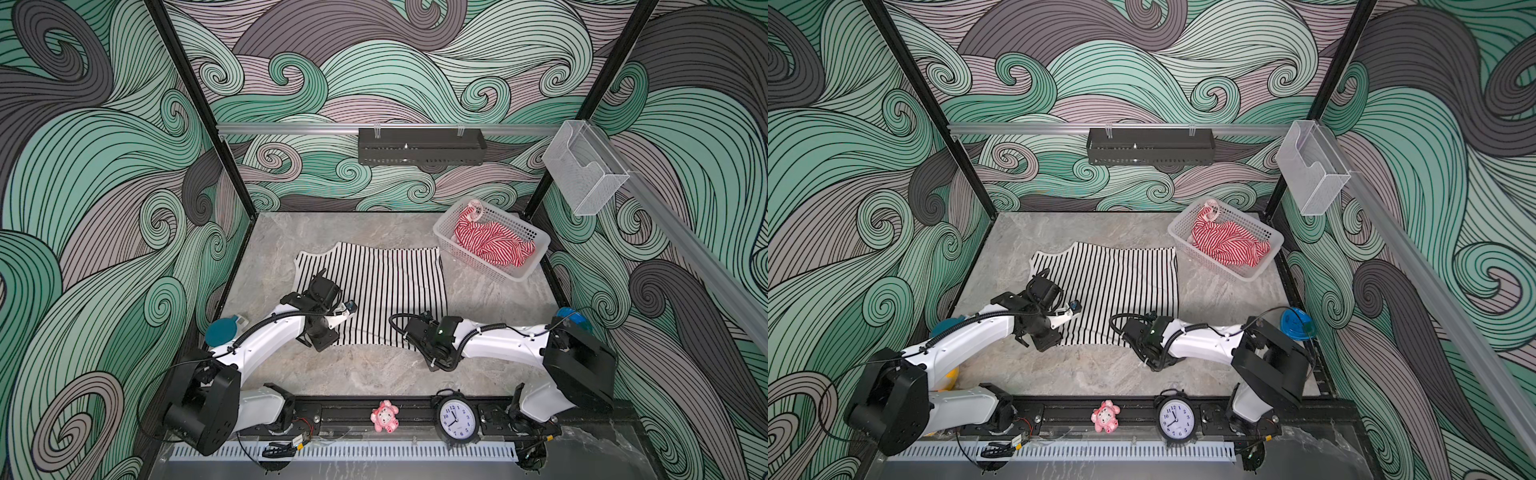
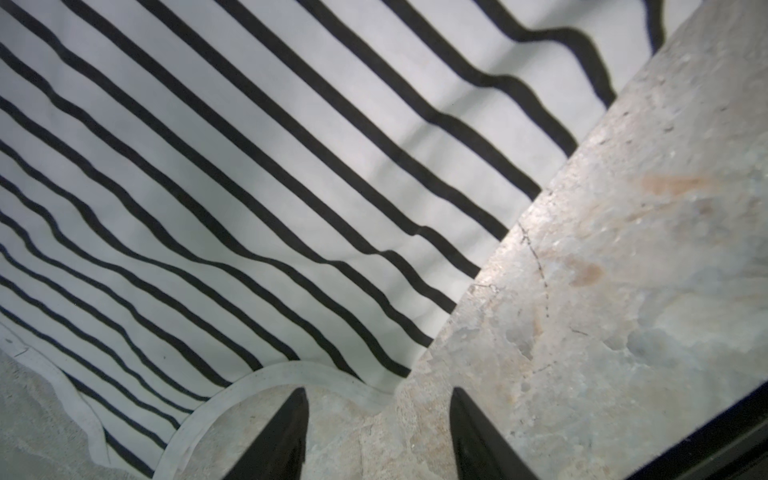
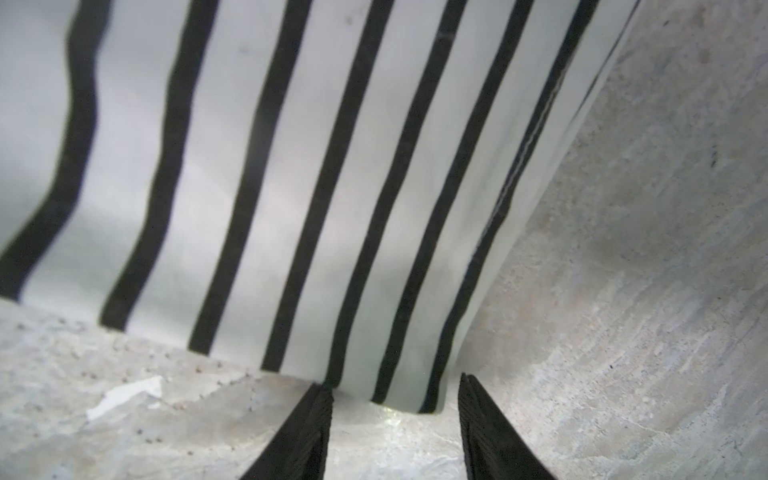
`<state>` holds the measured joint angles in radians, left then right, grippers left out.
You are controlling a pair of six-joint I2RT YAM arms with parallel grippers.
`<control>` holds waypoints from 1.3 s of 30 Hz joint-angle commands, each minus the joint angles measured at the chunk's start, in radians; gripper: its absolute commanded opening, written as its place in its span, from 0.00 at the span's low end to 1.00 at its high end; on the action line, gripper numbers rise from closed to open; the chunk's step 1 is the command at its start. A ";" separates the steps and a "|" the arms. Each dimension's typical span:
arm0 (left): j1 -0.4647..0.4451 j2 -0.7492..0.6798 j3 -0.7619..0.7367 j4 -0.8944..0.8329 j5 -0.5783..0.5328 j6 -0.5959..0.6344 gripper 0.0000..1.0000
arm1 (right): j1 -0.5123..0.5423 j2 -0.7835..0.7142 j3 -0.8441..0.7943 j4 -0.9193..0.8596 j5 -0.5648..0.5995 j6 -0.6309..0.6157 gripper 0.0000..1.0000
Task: Fold and stack the tank tops
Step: 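Move both grippers to the tank top's near hem corners and grasp them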
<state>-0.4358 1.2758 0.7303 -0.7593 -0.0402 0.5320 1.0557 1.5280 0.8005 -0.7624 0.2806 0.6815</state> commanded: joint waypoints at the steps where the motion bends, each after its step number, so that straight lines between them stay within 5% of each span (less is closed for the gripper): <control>1: -0.009 0.008 0.004 -0.020 -0.024 0.008 0.58 | -0.019 -0.112 -0.040 -0.037 0.006 0.030 0.52; 10: -0.011 0.028 0.020 -0.002 -0.023 -0.017 0.58 | -0.165 -0.362 -0.263 0.272 -0.265 0.338 0.44; 21: -0.012 0.027 0.005 0.023 -0.044 -0.024 0.58 | -0.259 -0.471 -0.451 0.487 -0.360 0.520 0.33; 28: -0.011 0.002 -0.020 0.033 -0.047 -0.023 0.58 | -0.310 -0.539 -0.450 0.408 -0.359 0.500 0.28; 39: -0.011 -0.003 -0.045 0.052 -0.070 -0.020 0.58 | -0.313 -0.446 -0.418 0.427 -0.396 0.471 0.23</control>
<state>-0.4400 1.2976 0.6945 -0.7132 -0.0944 0.5194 0.7467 1.0737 0.3737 -0.3176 -0.1127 1.1507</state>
